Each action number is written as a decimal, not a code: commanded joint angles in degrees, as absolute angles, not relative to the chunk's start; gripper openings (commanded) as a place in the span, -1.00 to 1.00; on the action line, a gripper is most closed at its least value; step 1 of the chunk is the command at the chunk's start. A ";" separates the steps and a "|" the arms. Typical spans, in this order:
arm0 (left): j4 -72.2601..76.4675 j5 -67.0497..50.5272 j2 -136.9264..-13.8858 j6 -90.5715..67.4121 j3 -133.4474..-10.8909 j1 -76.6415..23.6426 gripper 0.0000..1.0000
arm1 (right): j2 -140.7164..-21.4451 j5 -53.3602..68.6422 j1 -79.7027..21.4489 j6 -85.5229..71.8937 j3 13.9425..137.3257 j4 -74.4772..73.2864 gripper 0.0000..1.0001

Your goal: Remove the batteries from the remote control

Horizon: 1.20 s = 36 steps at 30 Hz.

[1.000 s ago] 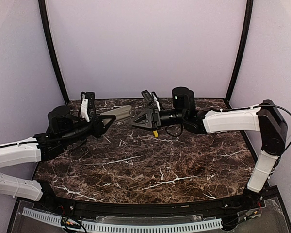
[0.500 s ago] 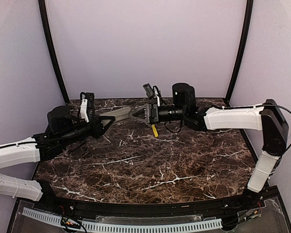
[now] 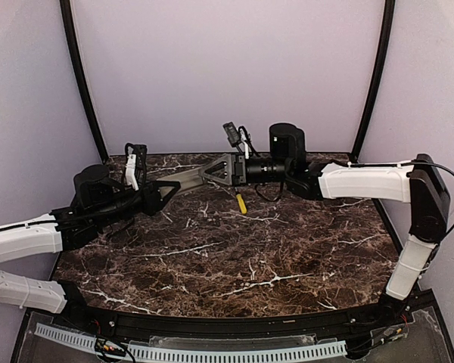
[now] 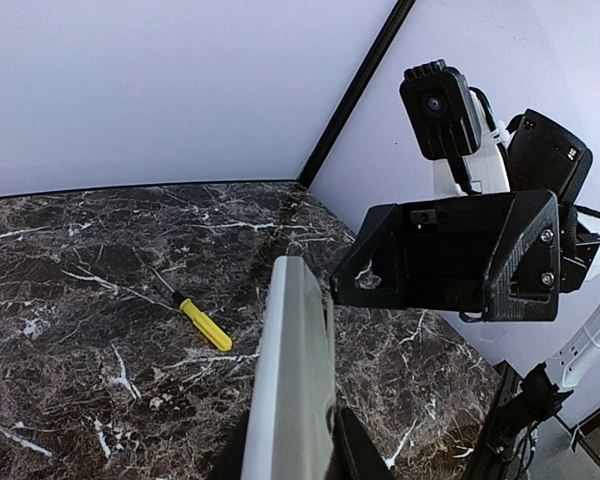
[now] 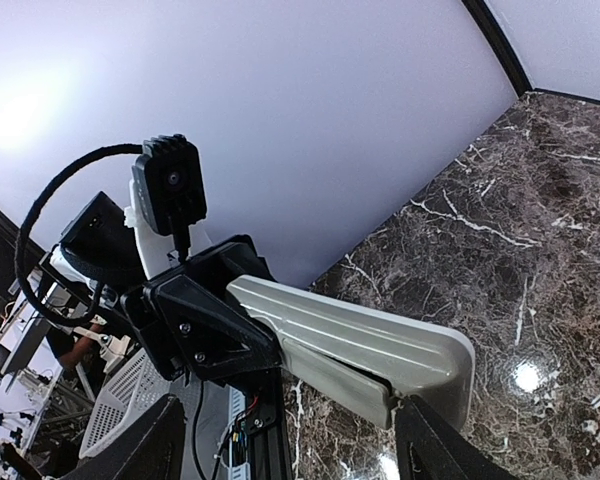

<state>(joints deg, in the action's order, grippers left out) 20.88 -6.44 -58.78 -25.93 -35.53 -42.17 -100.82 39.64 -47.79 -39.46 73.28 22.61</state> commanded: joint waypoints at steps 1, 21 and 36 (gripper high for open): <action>23.08 -7.49 -58.14 -26.67 -37.01 -42.36 -0.99 | -101.63 39.86 -48.50 -39.03 74.88 23.35 0.42; 25.15 -7.21 -59.57 -26.45 -36.60 -42.36 -0.99 | -102.47 41.07 -50.33 -39.69 75.72 22.53 0.42; 23.80 -4.97 -60.99 -23.96 -37.78 -42.36 -0.99 | -99.97 40.43 -51.06 -39.41 74.71 20.50 0.42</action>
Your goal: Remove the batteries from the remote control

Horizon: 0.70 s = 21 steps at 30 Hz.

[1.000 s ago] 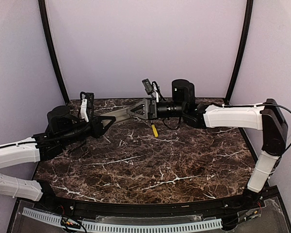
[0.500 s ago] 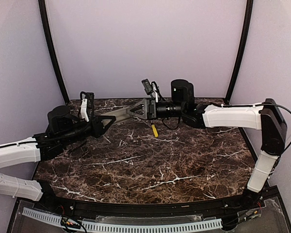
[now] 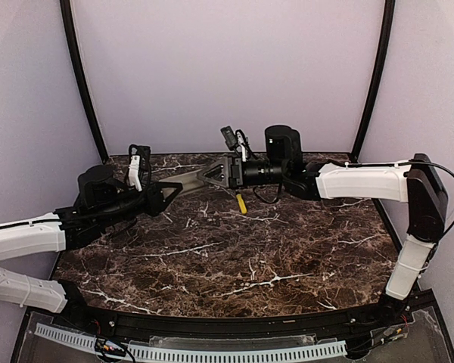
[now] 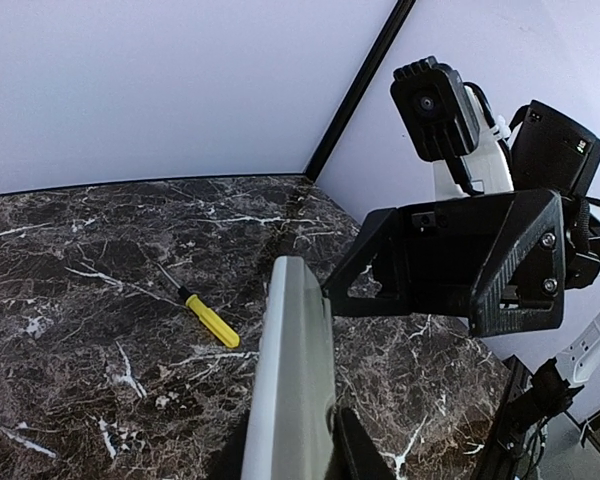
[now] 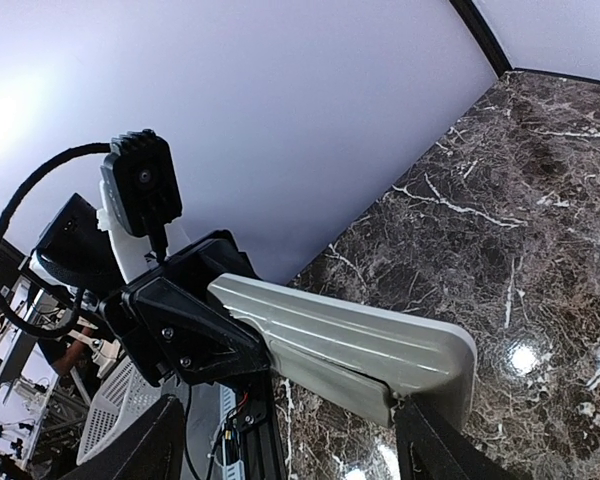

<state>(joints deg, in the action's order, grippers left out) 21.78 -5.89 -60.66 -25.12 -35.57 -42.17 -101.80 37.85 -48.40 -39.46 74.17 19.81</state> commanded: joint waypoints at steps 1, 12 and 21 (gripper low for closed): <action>23.77 -4.86 -61.06 -23.87 -37.83 -42.36 -0.99 | -99.88 40.43 -51.11 -39.30 74.71 20.32 0.42; 22.92 -2.39 -61.86 -23.02 -38.18 -42.36 -0.99 | -98.08 40.26 -51.98 -39.47 74.86 19.11 0.42; 22.59 -1.24 -63.11 -21.74 -38.96 -42.35 -0.99 | -96.79 38.36 -52.29 -38.19 75.01 16.06 0.42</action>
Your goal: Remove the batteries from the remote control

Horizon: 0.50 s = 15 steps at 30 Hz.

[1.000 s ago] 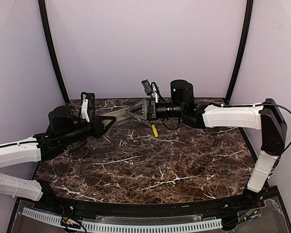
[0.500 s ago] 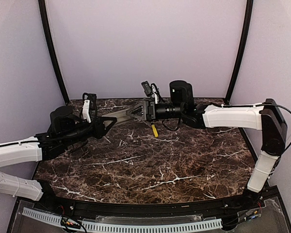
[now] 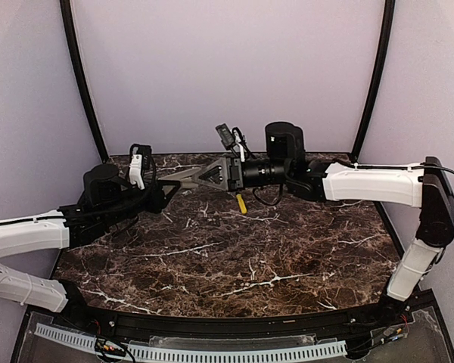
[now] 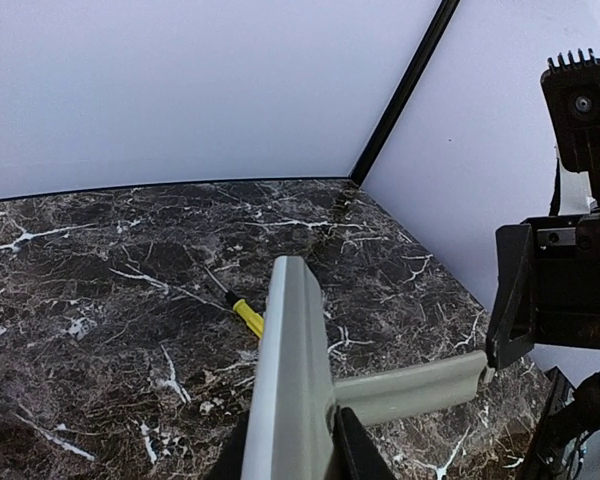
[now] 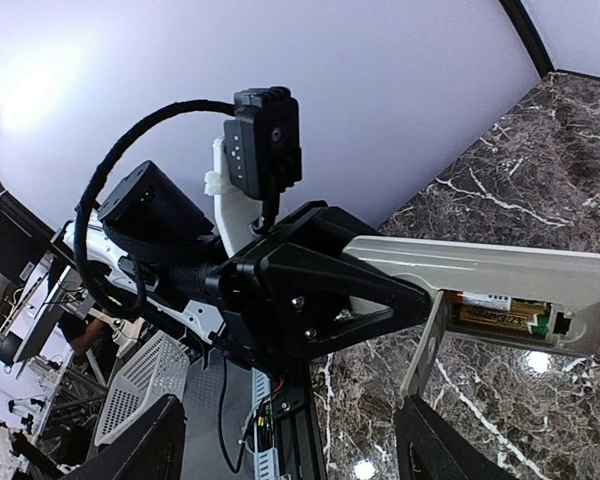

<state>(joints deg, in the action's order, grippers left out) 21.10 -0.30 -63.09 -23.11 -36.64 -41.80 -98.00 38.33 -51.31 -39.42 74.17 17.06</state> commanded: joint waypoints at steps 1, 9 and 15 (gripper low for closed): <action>22.35 -1.10 -63.17 -21.50 -38.99 -42.31 -0.99 | -96.73 37.94 -52.31 -37.89 75.07 15.40 0.42; 20.52 0.97 -63.20 -19.61 -39.39 -42.34 -0.99 | -94.60 33.87 -52.08 -34.90 75.22 10.03 0.42; 18.50 2.43 -63.23 -16.92 -40.51 -42.36 -0.99 | -91.61 32.01 -51.94 -33.05 73.84 6.81 0.43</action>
